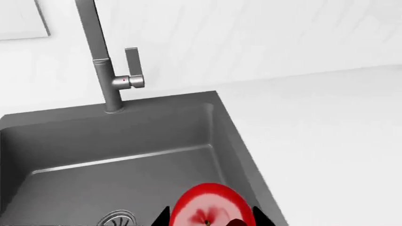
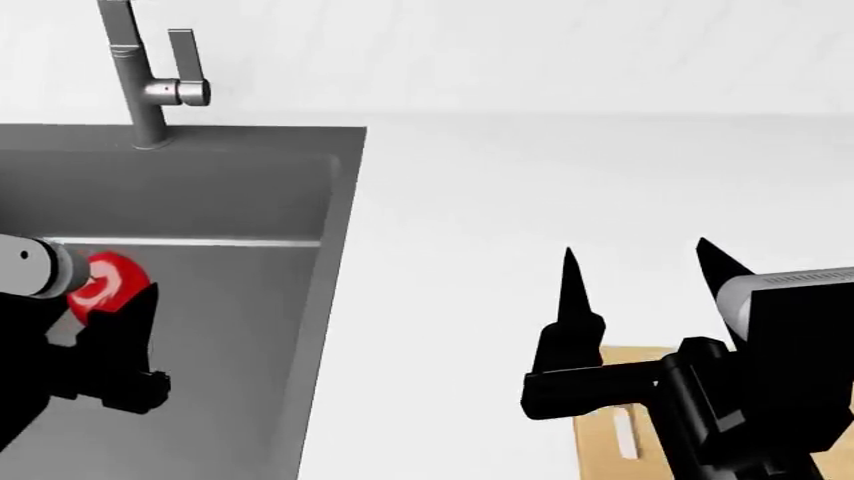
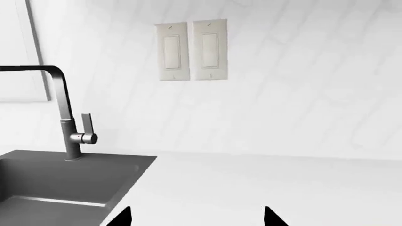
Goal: Place the cherry and the sweet potato on separate cutting boards.
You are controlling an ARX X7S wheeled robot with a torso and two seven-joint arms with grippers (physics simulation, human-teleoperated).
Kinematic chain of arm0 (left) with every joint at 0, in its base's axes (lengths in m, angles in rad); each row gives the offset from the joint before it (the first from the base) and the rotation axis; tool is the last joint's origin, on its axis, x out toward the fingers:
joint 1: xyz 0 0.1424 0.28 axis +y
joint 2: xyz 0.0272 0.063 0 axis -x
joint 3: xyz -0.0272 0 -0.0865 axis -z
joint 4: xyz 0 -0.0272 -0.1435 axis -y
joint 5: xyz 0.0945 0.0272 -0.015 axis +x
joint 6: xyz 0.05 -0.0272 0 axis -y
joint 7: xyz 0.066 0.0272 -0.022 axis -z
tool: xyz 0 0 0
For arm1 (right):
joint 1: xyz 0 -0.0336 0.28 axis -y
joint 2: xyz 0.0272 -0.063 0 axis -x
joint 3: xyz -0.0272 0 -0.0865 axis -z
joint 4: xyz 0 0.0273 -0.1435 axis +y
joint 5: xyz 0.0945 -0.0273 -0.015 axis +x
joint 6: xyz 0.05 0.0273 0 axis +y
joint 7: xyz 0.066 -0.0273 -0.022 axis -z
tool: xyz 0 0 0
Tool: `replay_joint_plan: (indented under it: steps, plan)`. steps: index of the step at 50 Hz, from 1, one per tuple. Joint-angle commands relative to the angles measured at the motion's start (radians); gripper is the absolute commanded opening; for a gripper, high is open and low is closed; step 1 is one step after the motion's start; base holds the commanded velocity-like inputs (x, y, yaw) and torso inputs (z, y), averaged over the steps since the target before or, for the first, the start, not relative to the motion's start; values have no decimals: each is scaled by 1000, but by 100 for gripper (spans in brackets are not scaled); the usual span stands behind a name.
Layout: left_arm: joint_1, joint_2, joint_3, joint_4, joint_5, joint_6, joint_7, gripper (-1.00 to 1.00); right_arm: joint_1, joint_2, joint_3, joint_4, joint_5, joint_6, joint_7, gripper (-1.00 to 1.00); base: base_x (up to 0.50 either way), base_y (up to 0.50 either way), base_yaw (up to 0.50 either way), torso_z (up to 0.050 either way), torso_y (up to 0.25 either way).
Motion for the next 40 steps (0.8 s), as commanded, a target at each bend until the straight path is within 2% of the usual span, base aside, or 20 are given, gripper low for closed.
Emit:
replay_joint_plan:
  steps: [1,12,40]
  plan:
    - [2,18,-17,-2,-5,35,17,-100,-4,-16,22,-7,-25,4,-8,100,-172,-500,0,0,0]
    - [2,12,-14,-4,-12,41,18,-100,-12,-13,23,-9,-24,0,-6,100,-159,-500,0,0,0]
    - [7,8,1,-1,-20,59,10,-100,-22,-5,26,-11,-17,-9,-1,100,-4,-500,0,0,0]
